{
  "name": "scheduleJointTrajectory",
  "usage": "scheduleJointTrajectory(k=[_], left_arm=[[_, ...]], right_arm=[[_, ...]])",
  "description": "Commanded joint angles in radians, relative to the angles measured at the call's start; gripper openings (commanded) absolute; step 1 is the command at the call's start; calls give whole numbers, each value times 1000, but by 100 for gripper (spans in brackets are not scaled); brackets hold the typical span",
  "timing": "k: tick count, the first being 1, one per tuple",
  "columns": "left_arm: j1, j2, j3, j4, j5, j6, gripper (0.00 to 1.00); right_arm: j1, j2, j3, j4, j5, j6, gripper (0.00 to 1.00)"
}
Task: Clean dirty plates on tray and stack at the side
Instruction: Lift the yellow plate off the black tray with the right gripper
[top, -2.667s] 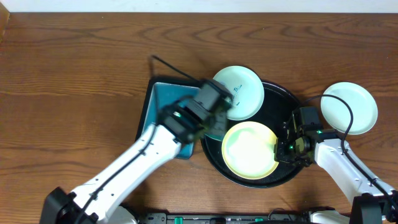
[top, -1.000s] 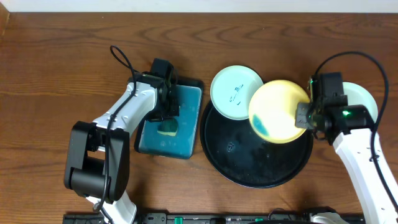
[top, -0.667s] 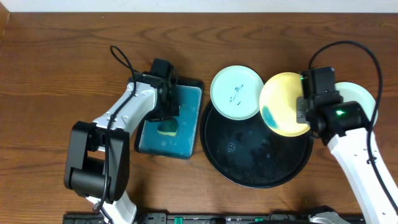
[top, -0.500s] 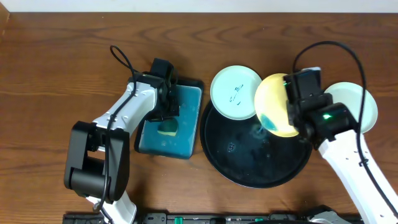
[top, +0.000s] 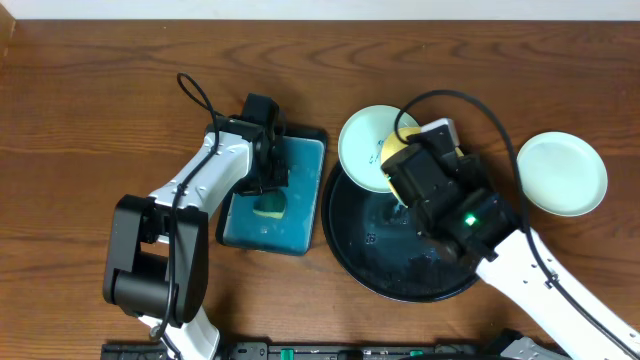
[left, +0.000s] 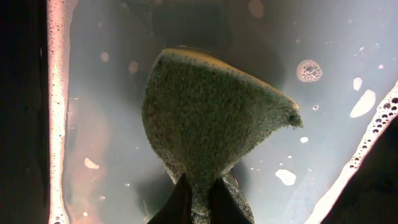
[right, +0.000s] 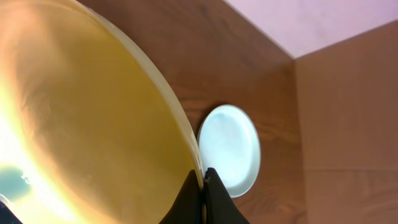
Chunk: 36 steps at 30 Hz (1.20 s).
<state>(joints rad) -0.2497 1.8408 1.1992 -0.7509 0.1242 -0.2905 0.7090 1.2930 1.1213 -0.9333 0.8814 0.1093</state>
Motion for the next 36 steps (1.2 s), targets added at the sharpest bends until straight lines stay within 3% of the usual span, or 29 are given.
scheduleJointTrajectory(k=[1,14,36], left_arm=[[7,3,-4,1,-20,5,8],[7,3,-4,1,-20,5,8],[7,3,-4,8,-20,5,8]], right_arm=[[56,-8,22,7,131,-6,1],[172,10,22,23,286,-6,1],[187,10,22,34,454,-21,1]])
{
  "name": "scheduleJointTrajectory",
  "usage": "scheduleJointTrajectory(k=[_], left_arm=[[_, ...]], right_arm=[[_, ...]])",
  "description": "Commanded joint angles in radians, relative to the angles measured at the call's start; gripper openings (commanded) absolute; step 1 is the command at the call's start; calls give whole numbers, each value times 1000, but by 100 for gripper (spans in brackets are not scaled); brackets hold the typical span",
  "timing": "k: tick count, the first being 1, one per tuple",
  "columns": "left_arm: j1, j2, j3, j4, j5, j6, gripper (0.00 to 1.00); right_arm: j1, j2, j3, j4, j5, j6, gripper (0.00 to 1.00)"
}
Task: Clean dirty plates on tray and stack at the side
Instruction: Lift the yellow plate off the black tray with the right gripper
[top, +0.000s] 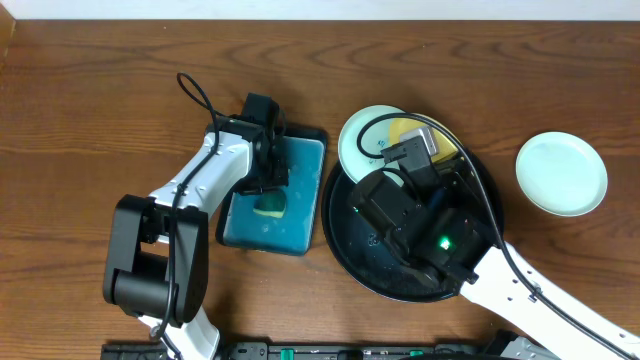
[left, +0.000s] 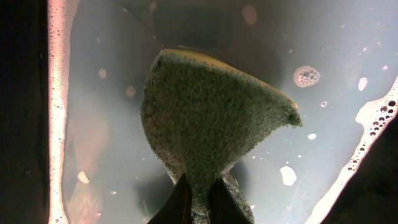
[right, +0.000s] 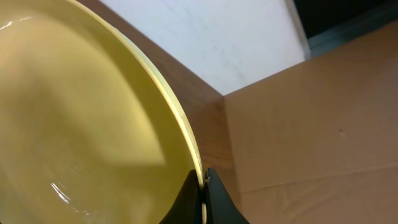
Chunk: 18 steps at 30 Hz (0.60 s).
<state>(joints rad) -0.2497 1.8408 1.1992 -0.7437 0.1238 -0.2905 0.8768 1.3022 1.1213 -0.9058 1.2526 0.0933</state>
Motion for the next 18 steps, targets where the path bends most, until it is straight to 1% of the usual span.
scheduleJointTrajectory(k=[1,3,5,7,10,14,16,18], left_arm=[[7,3,-4,1,-19,5,8],[7,3,-4,1,-19,5,8],[7,3,-4,1,-19,5,8],[7,3,-4,1,-19,5,8],[7,3,-4,0,-19,5,8],[7,3,-4,0,-19,5,8],[7,3,-4,0,-19,5,8],[7,3,-4,0,-19,5,8]], right_arm=[[28,1,22,13,81,-6,1],[49,2,22,23,78,-8,1],[76,2,22,34,79,-41,1],[85,2,22,35,128,-57,1],[82,2,22,50,197,-30,1],[83,2,22,83,108,-46,1],[77,2,21,82,112,-43,1],[66,2,21,88,108,6,1]])
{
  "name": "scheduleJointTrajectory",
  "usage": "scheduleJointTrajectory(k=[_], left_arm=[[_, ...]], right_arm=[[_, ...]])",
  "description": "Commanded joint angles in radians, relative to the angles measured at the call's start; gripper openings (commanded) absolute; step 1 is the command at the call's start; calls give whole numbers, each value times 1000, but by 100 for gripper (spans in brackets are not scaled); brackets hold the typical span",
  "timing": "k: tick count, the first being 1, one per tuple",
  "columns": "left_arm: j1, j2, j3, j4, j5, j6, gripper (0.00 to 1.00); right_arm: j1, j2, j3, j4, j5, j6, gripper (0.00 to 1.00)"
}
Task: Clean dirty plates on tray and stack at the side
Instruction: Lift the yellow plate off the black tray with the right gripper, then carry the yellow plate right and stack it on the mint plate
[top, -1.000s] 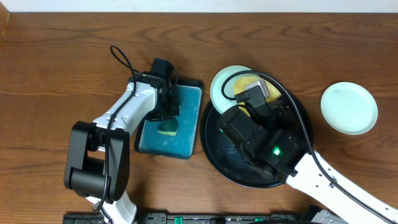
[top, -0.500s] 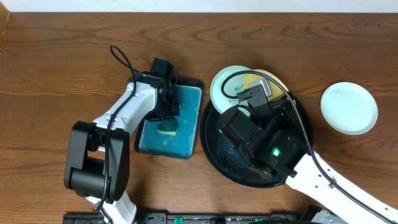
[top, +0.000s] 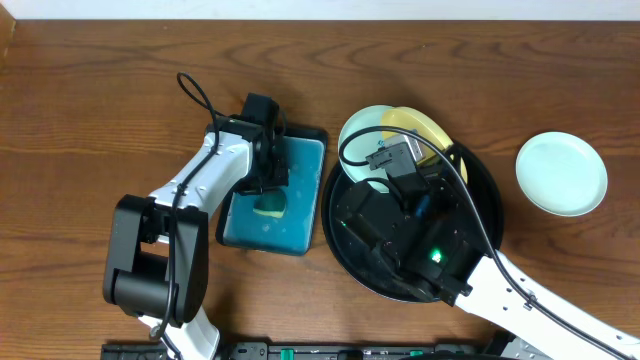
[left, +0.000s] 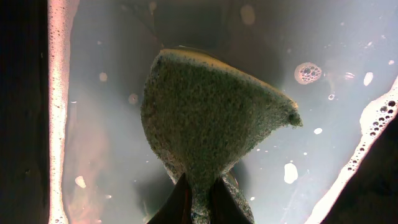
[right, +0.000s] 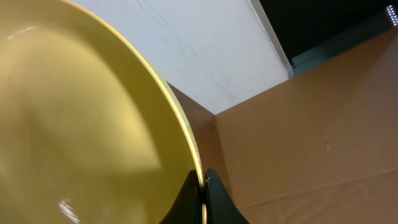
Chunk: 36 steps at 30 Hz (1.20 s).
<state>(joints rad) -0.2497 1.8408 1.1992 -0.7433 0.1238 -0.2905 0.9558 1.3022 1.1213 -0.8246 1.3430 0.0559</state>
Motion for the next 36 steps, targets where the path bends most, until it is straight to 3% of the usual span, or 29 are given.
scheduleJointTrajectory(k=[1,8,18,30,36], left_arm=[[7,3,-4,0,-19,5,8],[7,3,-4,0,-19,5,8],[7,3,-4,0,-19,5,8],[7,3,-4,-4,-19,5,8],[7,3,-4,-4,-19,5,8]], right_arm=[[-14,2,21,6,-1,71,1],[-106,2,11,-14,-261,281,1],[-498,7,-53,-22,-715,540,1],[-1094,8,-189,176,-1154,549,1],[-1315,50,-218,246,-1251,537,1]])
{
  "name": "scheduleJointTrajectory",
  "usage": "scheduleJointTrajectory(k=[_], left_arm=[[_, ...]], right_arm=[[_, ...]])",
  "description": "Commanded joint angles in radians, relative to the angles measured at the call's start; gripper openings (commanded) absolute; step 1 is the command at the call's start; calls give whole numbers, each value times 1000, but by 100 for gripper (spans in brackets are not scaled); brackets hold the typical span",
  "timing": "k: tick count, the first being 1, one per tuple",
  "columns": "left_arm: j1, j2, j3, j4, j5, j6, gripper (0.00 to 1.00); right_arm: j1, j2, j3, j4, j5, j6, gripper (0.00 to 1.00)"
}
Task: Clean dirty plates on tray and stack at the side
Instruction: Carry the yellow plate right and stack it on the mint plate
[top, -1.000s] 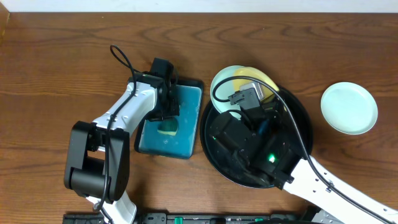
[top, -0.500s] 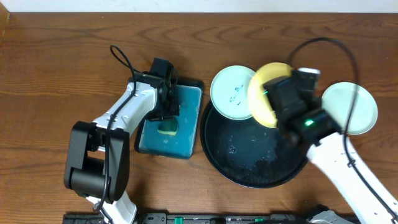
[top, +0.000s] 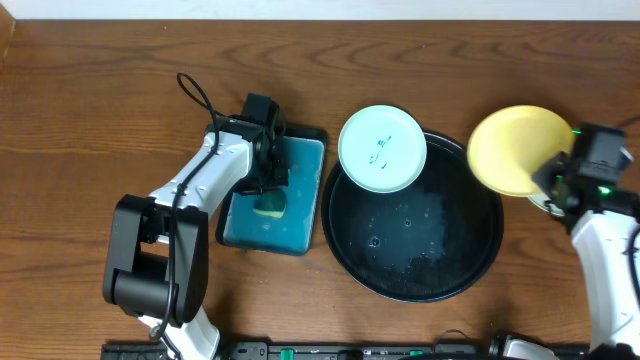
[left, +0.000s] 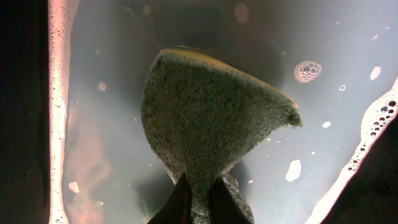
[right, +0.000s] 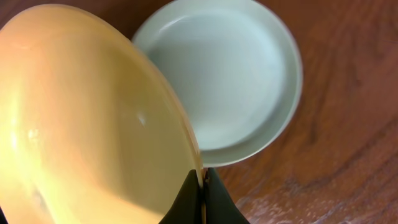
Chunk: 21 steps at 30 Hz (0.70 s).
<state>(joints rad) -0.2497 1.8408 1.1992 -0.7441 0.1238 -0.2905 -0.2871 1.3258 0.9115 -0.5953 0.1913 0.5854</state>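
Note:
My right gripper (top: 548, 178) is shut on the rim of a yellow plate (top: 512, 148), held tilted above the pale green plate (right: 230, 81) on the wood at the right; in the overhead view that plate is almost hidden. Another pale green plate (top: 382, 148) with small specks leans on the far left rim of the round black tray (top: 420, 275). My left gripper (left: 198, 190) is shut on a green-and-yellow sponge (left: 211, 118), held in the soapy water of the teal basin (top: 300, 225).
Brown wooden table (top: 100, 120) all round. Left arm (top: 190, 190) reaches over the basin's left side. Foam lines the basin's edges (left: 56, 112). The white right arm (top: 605, 260) runs along the right edge.
My right gripper has gone from over the tray's far side to the table's right, still holding the yellow plate, now above the pale green plate there. The left gripper stays put.
The right gripper held the yellow plate over the tray's far rim, beside the speckled green plate, at all three earlier moments while its arm shifted over the tray. Now the plate hangs over the side plate. The left gripper kept the sponge in the basin throughout.

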Motion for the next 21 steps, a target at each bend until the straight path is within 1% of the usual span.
scheduleJointTrajectory(k=[1,4,7,12,18,21], left_arm=[[7,3,-4,-3,-19,5,8],[7,3,-4,-3,-19,5,8],[7,3,-4,-3,-19,5,8],[7,3,-4,-4,-19,5,8],[7,3,-4,-3,-19,5,8],[7,3,-4,-3,-19,5,8]], right_arm=[[-105,43,-8,35,-134,-16,1],[-183,96,-8,77,-220,-49,1],[-238,151,-8,107,-261,-61,1],[-293,217,-8,153,-261,-71,1],[-346,231,-8,215,-255,-70,1],[-362,232,-8,214,-249,-70,1]])
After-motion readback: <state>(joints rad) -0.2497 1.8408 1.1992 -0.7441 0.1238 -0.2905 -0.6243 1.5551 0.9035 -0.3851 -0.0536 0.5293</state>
